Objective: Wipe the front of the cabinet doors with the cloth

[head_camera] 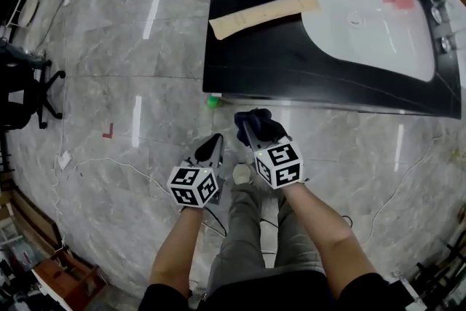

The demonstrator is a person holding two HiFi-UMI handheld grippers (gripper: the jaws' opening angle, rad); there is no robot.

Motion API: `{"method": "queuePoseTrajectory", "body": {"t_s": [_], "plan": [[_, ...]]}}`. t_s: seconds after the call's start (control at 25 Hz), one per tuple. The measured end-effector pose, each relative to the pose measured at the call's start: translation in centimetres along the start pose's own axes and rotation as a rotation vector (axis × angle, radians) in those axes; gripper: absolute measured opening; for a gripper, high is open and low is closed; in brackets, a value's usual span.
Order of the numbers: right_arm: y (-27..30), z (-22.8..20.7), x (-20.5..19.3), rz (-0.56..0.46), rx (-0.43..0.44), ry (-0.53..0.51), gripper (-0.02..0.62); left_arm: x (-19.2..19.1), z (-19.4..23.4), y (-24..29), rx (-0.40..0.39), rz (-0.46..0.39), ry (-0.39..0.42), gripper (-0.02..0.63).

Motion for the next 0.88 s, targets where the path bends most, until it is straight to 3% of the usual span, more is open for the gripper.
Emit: {"method": "queuePoseTrajectory", "body": {"t_s": [0.2,0.4,0.88], "plan": [[2.7,0.9,0.6,0.000,-0.001,-0.012,0.051,-0.1,1.4,0.1,0.005,0.004,-0.007,0.014],[2.8,-1.1,1.0,0.001,-0.028,-0.034,0.051,0.0,1.3,1.2,0.006,-0.008,-0.018,0.014],[-4.1,-9.3,0.0,-0.015,-0.125,-0.017,0.051,-1.5,-5.4,6.0,-0.058,0.014,0.011,0.014]]}}
Point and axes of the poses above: the fingertips, and each gripper's own axes: y forward along the fingers, z to its left, x out of its top, the point moved 5 cm from there along -y, backward along the fingers, and after that the axes turned 5 degrees about -z, right-handed, at the moved point
